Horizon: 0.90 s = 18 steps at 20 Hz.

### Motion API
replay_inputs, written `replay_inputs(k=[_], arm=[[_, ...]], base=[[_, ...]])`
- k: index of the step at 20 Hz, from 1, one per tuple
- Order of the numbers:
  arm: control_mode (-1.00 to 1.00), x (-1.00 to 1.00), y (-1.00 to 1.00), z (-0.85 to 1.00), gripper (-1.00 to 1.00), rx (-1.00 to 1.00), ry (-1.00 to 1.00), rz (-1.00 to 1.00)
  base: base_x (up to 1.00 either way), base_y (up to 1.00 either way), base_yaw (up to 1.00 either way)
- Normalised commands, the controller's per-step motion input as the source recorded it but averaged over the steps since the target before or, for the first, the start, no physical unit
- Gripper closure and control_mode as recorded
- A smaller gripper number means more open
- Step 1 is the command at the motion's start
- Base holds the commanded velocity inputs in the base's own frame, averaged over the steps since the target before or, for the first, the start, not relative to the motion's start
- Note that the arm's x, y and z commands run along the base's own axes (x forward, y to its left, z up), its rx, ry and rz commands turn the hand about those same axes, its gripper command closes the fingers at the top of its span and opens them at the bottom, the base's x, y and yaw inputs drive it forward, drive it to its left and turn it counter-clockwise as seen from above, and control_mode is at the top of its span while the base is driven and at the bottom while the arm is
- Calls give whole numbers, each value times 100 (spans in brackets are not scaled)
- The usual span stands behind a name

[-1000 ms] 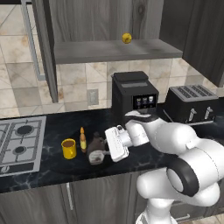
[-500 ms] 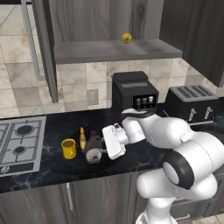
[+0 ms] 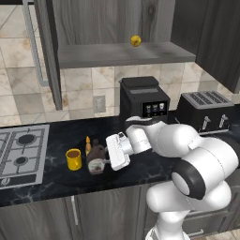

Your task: Pick the syrup bottle and honey bottle from the cabinet and place them next to the mug.

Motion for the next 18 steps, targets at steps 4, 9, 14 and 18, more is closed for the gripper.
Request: replay_inputs(k=[4, 9, 14, 18], arm=[[-100, 8, 0, -9, 100, 0, 0, -3], [-100, 0, 0, -18, 100, 0, 0, -3], [-100, 0, 2, -4, 100, 0, 0, 0], [-100, 0, 0, 0, -100, 0, 0, 0]], base=[[0, 0, 0], [0, 0, 0], [0, 0, 0], [0, 0, 0]])
